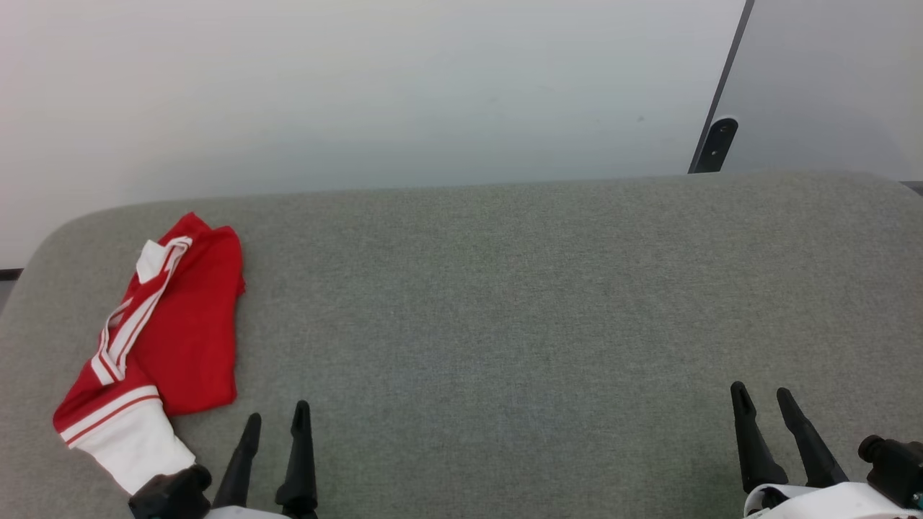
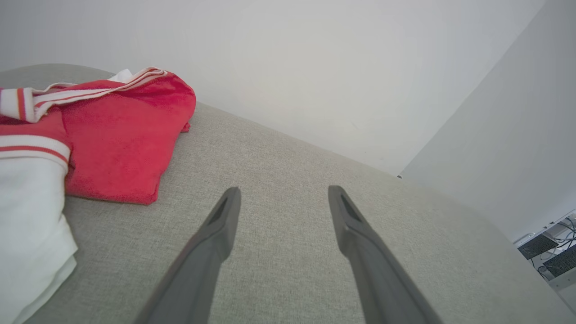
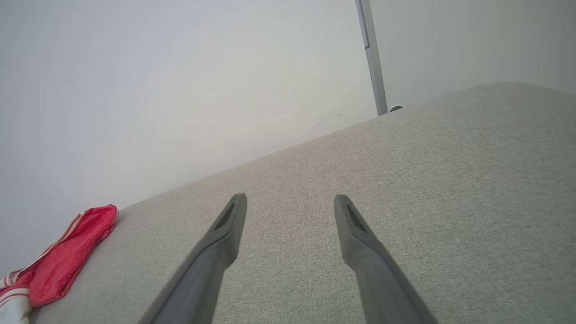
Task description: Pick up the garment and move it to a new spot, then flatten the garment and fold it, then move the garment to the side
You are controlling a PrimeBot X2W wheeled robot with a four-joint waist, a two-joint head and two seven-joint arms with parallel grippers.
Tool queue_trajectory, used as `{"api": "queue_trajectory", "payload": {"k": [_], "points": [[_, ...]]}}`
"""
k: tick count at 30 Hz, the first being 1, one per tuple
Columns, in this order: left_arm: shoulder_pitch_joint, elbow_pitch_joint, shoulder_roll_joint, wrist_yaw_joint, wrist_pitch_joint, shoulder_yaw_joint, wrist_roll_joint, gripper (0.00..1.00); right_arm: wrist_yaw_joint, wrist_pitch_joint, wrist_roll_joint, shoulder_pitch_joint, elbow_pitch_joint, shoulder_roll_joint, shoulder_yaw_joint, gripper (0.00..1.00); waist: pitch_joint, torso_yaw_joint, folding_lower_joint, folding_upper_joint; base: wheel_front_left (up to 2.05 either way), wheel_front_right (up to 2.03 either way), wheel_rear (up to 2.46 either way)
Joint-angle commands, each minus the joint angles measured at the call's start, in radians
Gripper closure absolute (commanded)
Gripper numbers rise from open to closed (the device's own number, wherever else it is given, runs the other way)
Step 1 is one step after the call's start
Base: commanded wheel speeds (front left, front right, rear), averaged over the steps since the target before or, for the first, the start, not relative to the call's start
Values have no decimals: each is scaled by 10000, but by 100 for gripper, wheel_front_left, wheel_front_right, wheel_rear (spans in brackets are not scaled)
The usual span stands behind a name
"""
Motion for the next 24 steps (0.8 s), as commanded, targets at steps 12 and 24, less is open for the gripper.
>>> {"api": "queue_trajectory", "payload": {"k": [12,24], "points": [[118,-243,42,45,-344,-55,1344,0,-7,-303,-1226,183,-347,86,-73,0,84,-86,-1,0,0,0,0],[237,-292,33,120,-612,-123,2440,0,-8,-554,-2051,294,-426,104,-77,0,103,-82,-1,0,0,0,0]]}}
